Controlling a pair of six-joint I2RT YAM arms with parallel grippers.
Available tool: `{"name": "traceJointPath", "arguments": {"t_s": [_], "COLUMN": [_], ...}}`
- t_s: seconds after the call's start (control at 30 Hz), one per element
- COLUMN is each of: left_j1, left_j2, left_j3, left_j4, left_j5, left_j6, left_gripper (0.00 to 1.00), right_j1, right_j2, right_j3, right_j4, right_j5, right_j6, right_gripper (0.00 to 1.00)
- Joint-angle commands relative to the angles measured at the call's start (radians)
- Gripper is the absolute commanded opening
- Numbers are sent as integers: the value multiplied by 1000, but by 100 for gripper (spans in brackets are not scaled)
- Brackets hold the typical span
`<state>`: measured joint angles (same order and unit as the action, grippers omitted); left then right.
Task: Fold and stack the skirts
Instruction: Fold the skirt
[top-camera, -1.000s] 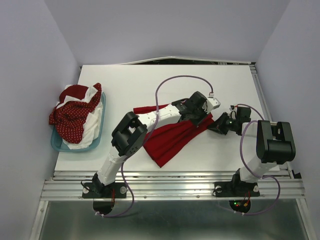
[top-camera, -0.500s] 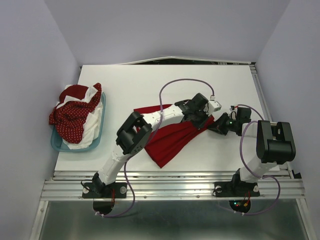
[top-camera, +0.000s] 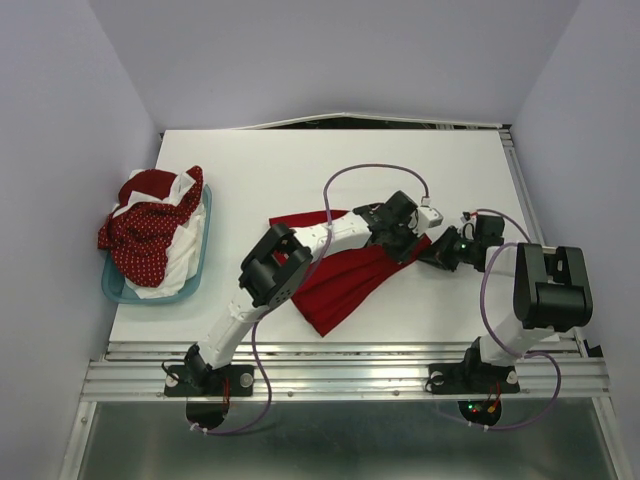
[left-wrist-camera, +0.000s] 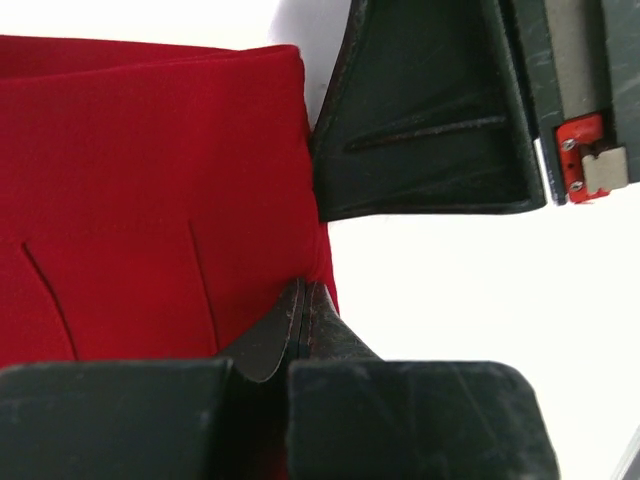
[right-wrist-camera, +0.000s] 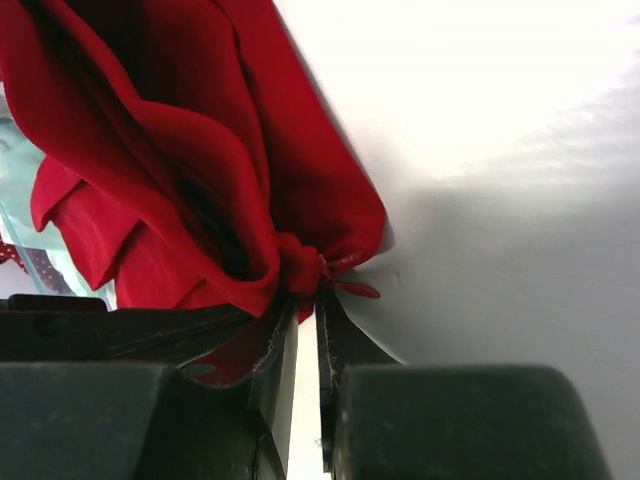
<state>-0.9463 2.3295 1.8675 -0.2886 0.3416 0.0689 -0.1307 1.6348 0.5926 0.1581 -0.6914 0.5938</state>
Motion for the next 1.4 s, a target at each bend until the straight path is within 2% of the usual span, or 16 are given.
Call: {"name": "traceJointPath", "arguments": {"t_s": [0.0,0.13,0.17,0.27,0.47,0.63,0.77,0.87,1.03,1.37], "left_j1": [-9,-8,-9,-9,-9,-8,-6,0,3,0], "left_j2": [-5,-24,-28,-29,-47,-61,-93,-117,-154,-113], "left_j3": [-14,-63,-77,-88,-131,-149,-128,-113,-96,-27], "left_j4": [11,31,34,35,26,40,66,80,117,141], "left_j5": [63,77,82,100,106,102,105,108,141,197], "left_j6": [-11,-1,2,19,60,54,32,16,-12,-63], "left_gripper": [0,0,0,0,0,0,0,0,0,0], "right_j1": [-52,-104,-130,-139,-139,-139,-139,-139,-139,-139], "right_j2": [-58,-101,-114,-99,-72,-84,-79,-66,-21,-26], "right_j3": [44,111,143,221,297,282,234,182,133,44], "right_j4": [-139,-325,-357,-374,-359,-385,-422,-408,-336,-227], "right_j5": [12,42,35,-9,-154,-104,-14,-5,7,1], "right_j6": [-136,-264,-278,-334,-269,-323,-387,-378,-348,-267], "right_gripper": [17,19,16,8,10,15,6,1,1,1]}}
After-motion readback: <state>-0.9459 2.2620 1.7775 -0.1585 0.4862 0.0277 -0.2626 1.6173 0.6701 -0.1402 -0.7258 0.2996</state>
